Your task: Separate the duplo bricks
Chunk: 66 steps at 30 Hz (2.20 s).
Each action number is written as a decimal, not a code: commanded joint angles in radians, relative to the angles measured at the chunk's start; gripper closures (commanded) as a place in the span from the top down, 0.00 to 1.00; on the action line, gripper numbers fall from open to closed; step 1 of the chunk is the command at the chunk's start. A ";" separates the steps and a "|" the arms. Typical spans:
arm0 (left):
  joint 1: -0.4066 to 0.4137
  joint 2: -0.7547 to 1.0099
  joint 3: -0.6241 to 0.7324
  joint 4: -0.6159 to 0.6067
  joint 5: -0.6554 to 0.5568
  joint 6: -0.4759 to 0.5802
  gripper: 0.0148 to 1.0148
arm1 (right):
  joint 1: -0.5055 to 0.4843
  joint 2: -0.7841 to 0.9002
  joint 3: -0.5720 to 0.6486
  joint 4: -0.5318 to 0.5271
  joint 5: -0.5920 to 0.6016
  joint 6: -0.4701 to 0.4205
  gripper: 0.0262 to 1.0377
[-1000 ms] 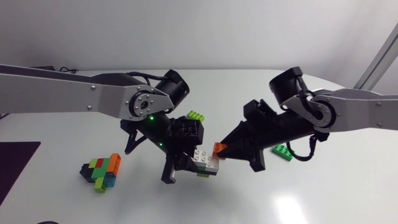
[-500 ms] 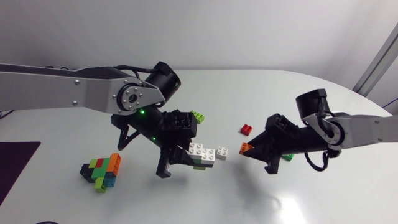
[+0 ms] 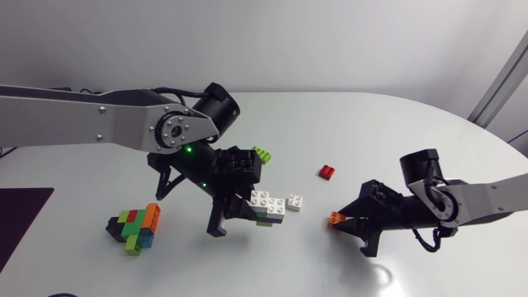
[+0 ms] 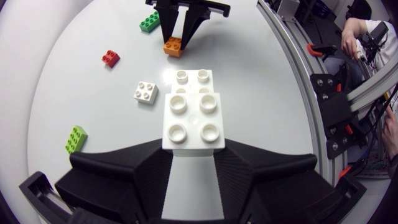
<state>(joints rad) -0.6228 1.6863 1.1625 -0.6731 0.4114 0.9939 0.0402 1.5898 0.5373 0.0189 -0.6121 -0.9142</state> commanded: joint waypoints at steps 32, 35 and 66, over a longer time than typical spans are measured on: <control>-0.084 0.047 0.048 0.003 0.000 -0.051 0.34 | 0.363 -0.323 0.108 -0.211 -0.066 0.224 0.93; -0.089 0.056 0.059 0.003 0.000 -0.052 0.34 | 0.394 -0.317 0.113 -0.195 -0.046 0.245 0.89; -0.092 0.087 0.074 0.003 0.001 -0.052 0.34 | 0.392 -0.254 0.158 -0.217 -0.104 0.252 0.27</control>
<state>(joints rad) -0.7090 1.7500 1.2083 -0.6888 0.4129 0.9535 0.4427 1.3113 0.6533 -0.1761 -0.6769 -0.7021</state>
